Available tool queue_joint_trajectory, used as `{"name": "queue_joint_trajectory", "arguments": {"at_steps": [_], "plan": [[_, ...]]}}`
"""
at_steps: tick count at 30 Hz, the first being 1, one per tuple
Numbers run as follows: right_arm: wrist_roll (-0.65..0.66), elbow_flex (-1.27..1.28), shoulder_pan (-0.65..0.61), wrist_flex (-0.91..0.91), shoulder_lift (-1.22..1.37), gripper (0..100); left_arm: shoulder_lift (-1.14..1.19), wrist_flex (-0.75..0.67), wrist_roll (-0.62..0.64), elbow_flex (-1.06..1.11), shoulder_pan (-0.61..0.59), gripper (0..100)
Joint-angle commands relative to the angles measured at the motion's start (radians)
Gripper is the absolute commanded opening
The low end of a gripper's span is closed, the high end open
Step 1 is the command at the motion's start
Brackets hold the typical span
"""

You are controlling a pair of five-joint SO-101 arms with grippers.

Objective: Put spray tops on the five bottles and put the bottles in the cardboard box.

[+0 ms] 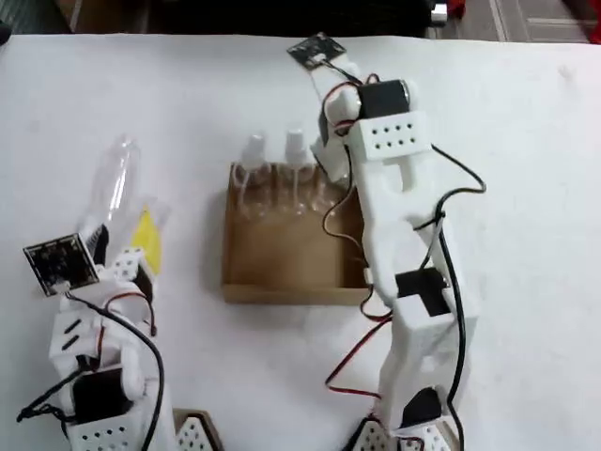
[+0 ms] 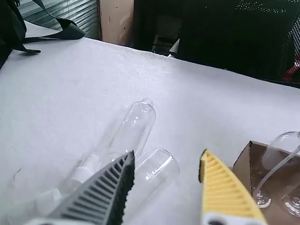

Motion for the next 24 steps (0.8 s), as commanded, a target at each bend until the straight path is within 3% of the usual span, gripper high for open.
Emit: {"name": "queue_joint_trajectory", "arguments": {"at_steps": [1,14,18,24], "plan": [[-0.008,-0.038,-0.005,-0.015,-0.007,17.0,-0.008,-0.025,0.014,-0.009,0.012,21],[-0.008,-0.109,-0.05,0.058,-0.166,17.0,-0.008,-0.026,0.014,-0.008,0.012,21],[-0.011,-0.032,-0.045,0.058,-0.323,17.0,-0.008,-0.026,0.014,-0.008,0.012,21],[-0.149,0.245,-0.036,0.056,-0.679,15.9,-0.008,-0.025,0.014,-0.008,0.012,21]]}}
